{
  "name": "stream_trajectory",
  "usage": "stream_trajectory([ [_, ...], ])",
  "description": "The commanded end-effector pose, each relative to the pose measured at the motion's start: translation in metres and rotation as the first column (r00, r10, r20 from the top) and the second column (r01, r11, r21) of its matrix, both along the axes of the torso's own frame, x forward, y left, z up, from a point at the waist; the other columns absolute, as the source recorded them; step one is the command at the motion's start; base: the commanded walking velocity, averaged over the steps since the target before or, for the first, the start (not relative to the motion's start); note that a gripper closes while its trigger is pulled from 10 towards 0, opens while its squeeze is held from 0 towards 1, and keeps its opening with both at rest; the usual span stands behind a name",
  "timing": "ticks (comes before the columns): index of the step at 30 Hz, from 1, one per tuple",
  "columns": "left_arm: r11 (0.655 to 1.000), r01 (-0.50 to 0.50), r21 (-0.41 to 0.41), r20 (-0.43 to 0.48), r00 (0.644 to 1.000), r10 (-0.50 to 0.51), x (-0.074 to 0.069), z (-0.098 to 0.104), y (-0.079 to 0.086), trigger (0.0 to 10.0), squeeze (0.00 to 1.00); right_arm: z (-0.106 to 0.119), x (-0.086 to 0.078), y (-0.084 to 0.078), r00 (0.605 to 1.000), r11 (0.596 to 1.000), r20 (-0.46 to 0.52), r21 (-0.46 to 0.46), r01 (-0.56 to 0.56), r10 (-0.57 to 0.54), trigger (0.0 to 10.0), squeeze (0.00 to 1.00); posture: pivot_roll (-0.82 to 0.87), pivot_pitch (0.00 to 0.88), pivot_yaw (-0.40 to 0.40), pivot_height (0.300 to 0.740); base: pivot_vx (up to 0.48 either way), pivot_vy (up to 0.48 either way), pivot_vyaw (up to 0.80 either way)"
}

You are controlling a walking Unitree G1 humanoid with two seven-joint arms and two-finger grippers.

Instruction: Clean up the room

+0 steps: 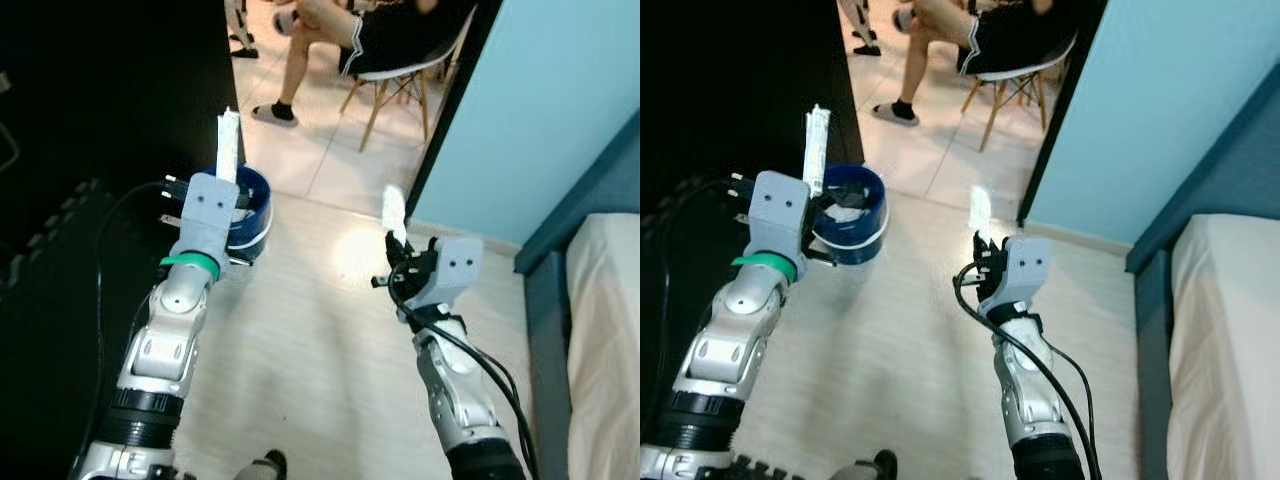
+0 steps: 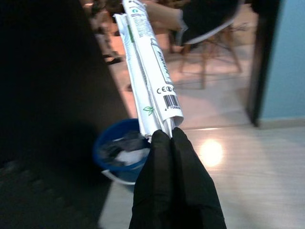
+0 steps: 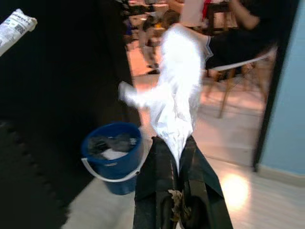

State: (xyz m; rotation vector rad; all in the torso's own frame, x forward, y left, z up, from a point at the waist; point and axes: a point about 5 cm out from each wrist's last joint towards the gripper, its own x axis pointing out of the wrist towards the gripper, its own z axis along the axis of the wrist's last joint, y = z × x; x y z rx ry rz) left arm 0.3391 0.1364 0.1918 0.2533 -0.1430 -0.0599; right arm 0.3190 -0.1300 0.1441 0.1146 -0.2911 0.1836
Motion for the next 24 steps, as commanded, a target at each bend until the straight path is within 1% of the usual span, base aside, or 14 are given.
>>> stream_trajectory([
  [1,1.0,-0.013,0.005,-0.016,1.0,0.013,-0.001,-0.007,0.003,10.0,0.0,0.002,-0.001,-0.003,1.0,1.0,0.006,0.011,0.007,-0.007,10.0,0.0,0.1,0.123,0.022,0.74,0.435,0.0,0.0],
  [12,1.0,-0.023,0.01,-0.02,1.0,0.023,-0.003,-0.01,0.006,10.0,0.0,0.007,-0.001,-0.002,1.0,1.0,0.025,0.014,0.015,-0.015,10.0,0.0,0.1,0.127,0.02,0.74,0.432,0.0,0.0],
  [17,0.999,-0.029,0.013,-0.021,0.999,0.03,-0.004,-0.012,0.007,10.0,0.0,0.011,0.002,-0.009,0.998,0.999,0.034,-0.013,0.046,-0.046,10.0,0.0,0.1,0.13,0.019,0.74,0.432,0.0,0.0],
  [24,0.999,-0.034,0.012,-0.016,0.999,0.034,-0.003,-0.011,0.008,10.0,0.0,0.012,0.003,-0.013,0.998,0.998,0.035,-0.005,0.056,-0.056,10.0,0.0,0.1,0.13,0.019,0.74,0.432,0.0,0.0],
])
